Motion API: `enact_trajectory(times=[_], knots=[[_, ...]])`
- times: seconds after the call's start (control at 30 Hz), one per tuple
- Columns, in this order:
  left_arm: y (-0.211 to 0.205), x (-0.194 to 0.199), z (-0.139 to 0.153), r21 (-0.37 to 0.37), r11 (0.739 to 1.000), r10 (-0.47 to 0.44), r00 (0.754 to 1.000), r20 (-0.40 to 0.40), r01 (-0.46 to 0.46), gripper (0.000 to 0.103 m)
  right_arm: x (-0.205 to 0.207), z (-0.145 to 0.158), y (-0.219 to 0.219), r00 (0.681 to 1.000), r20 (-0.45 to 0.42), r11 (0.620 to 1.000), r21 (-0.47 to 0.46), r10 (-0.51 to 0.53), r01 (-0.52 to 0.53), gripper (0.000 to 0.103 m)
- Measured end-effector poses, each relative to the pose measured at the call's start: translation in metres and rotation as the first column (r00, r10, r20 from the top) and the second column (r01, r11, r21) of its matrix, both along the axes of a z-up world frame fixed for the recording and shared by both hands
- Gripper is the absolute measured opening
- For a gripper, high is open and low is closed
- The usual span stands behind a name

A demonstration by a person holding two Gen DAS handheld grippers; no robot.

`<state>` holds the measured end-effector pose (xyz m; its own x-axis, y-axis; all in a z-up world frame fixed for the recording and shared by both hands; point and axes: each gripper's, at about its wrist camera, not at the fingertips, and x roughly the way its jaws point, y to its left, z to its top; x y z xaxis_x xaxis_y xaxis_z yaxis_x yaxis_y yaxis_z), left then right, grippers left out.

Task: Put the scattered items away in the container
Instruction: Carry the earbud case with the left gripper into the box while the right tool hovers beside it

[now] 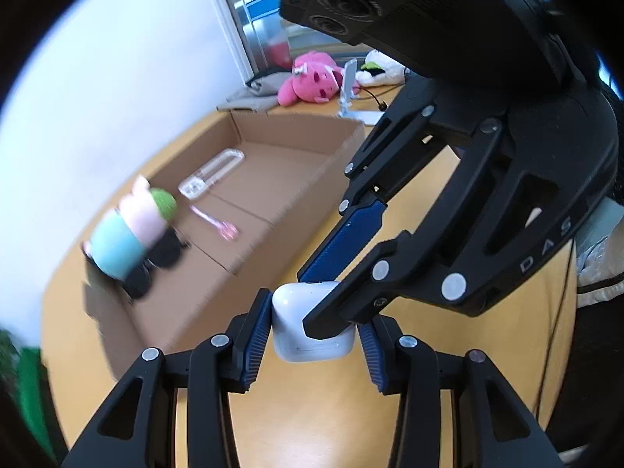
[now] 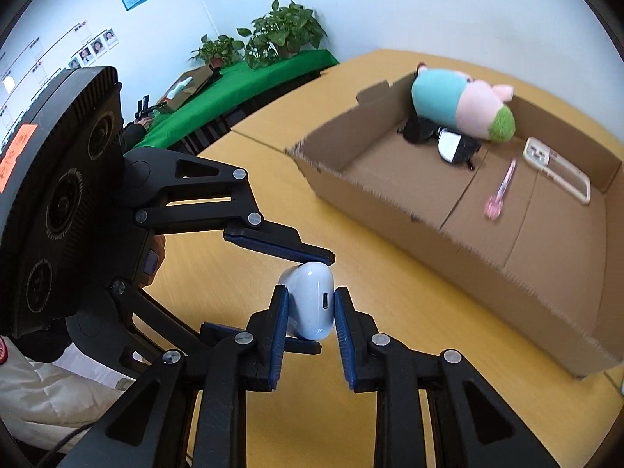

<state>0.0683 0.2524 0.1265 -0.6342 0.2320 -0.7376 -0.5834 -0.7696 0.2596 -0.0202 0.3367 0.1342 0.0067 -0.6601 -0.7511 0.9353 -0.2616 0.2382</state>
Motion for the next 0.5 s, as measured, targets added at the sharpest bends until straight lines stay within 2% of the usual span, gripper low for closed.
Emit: enact_trajectory(times=[0.13,0.33,0.5], knots=[[-0.004,-0.014,0.023,-0.021,1.0,-0.012,0.999,-0.036,0.012,0.042,-0.017,0.024,-0.009,0.999,-0.038,1.0,-0.025,0.015,-0.016,0.025],[-0.011,-0.044,0.053,-0.09,0.996,-0.016,0.996,-0.085,0.008,0.042,-0.048,0.058,-0.031,0.994,-0.103,0.999,-0.019,0.041,-0.043,0.025],[-0.027,-0.072,0.065,-0.098,0.995,-0.015,0.996,-0.089,0.006,0.042,-0.077,0.074,-0.051,0.993,-0.094,0.998,-0.018,0.066,-0.068,0.025]])
